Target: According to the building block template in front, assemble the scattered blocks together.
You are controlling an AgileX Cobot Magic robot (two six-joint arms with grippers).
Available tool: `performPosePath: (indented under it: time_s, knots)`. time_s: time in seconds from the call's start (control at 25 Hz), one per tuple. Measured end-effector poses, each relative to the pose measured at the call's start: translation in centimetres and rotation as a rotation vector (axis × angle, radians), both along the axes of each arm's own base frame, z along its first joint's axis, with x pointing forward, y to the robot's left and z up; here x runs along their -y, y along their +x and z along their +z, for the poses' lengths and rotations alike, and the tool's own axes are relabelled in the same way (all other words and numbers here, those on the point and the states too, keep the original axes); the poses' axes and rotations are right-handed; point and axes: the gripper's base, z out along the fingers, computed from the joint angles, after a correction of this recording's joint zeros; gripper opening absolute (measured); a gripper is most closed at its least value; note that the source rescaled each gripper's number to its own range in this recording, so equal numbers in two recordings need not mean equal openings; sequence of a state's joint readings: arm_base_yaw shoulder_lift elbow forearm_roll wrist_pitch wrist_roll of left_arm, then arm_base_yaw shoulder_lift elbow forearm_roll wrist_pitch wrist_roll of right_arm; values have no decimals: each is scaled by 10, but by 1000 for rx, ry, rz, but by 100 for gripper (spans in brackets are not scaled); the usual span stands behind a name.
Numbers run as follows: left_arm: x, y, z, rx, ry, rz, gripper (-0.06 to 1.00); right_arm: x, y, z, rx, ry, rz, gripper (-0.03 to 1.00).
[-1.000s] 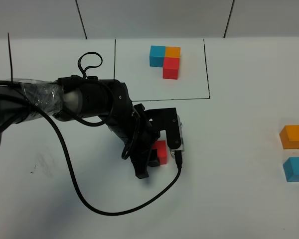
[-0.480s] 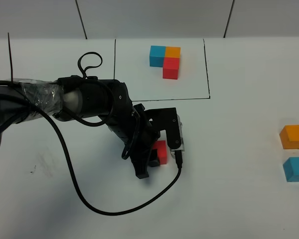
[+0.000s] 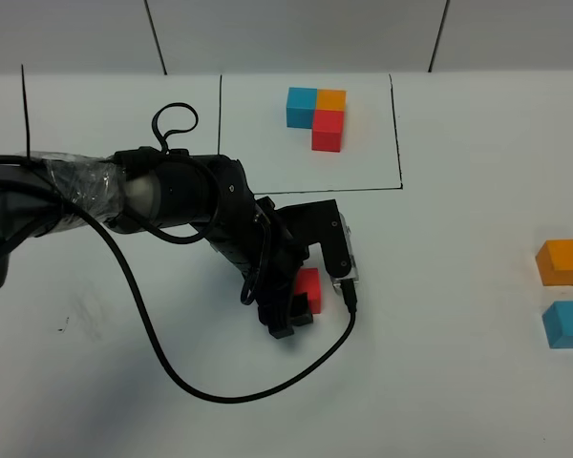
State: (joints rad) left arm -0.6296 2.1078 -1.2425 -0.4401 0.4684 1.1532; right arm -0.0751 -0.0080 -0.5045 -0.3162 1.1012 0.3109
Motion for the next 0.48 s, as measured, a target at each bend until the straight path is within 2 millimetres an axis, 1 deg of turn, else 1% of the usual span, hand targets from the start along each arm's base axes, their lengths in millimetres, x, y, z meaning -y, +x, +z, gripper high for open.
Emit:
performPosePath:
  time_s: [0.16,0.28,0.48]
  knots:
    - [0,0,1,-1,-1,4,84,0,0,0,0,0,0,0]
    - [0,0,7,8,-7,2,84,0,0,0,0,0,0,0]
    - [0,0,35,63,-49,2,84,0,0,0,0,0,0,0]
